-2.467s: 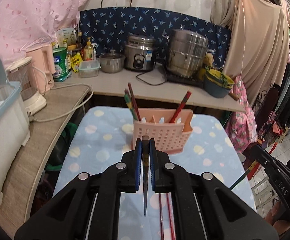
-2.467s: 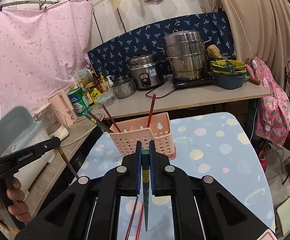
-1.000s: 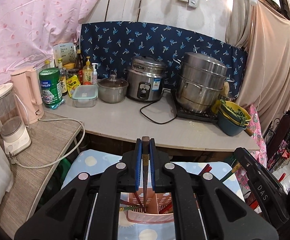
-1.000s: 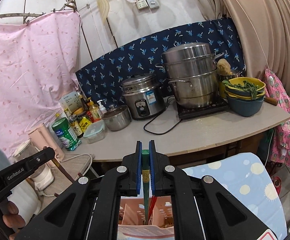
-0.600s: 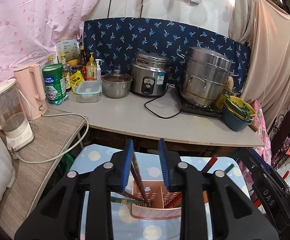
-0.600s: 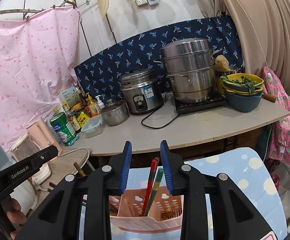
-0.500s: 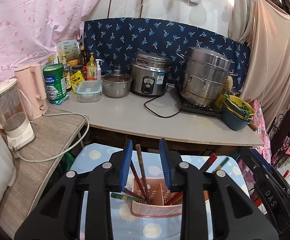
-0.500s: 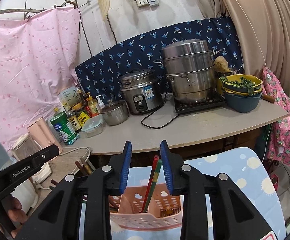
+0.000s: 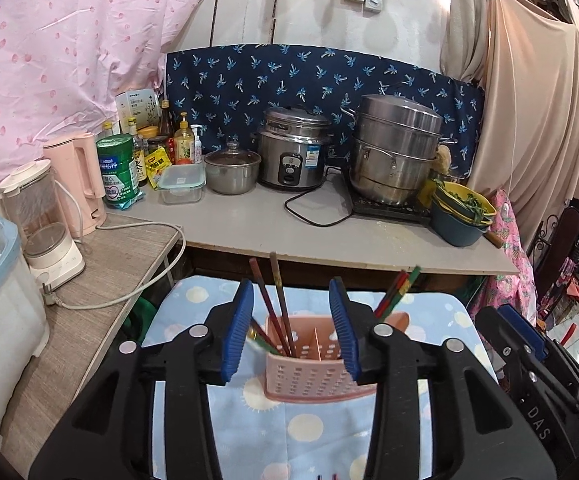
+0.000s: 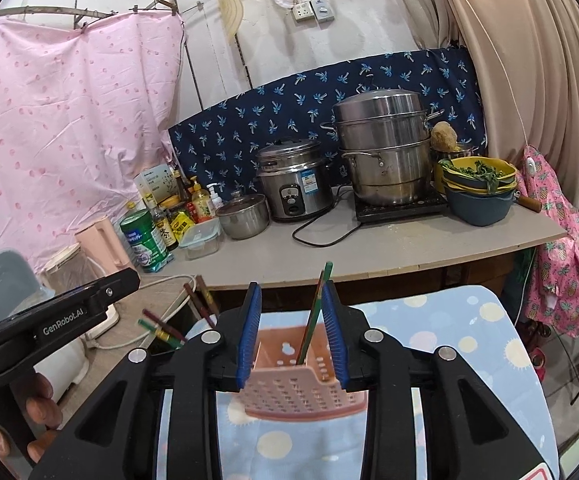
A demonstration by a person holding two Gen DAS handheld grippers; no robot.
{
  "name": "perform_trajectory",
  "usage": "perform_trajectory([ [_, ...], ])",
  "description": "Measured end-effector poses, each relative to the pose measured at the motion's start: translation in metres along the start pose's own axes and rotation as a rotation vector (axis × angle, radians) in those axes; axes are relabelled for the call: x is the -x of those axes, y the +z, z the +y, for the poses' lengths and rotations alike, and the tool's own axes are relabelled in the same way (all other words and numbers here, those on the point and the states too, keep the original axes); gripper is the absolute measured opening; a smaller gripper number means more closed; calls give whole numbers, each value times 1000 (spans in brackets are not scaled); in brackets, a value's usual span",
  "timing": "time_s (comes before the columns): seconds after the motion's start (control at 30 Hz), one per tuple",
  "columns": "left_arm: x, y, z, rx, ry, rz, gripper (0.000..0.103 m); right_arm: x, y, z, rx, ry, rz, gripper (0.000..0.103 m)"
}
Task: Organize utensils
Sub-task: 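Open both tools to drop the chopsticks into the pink holder, then move both tools back down to the last two red chopsticks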
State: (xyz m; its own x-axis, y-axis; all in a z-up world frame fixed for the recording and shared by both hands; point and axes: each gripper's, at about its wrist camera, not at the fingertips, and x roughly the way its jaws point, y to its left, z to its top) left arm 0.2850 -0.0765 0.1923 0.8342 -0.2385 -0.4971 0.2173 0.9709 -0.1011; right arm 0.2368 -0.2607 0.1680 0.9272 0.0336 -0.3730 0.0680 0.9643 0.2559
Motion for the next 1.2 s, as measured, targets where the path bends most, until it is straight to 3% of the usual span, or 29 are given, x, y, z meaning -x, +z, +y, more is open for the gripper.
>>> perform_trajectory([
  [0.1, 12, -16, 3, -4, 2, 6, 47, 16, -18, 2, 9, -4, 17, 35],
  [0.6, 49, -158, 26, -33, 30, 191, 47, 88, -168, 5, 75, -27, 242, 35],
  [0.9, 61, -223, 29, -38, 34, 280, 47, 114, -248, 7, 81, -25, 378, 35],
  [1.2, 66, -271, 34, -24, 40, 367, 47, 118, -293, 16, 127, -29, 463, 35],
])
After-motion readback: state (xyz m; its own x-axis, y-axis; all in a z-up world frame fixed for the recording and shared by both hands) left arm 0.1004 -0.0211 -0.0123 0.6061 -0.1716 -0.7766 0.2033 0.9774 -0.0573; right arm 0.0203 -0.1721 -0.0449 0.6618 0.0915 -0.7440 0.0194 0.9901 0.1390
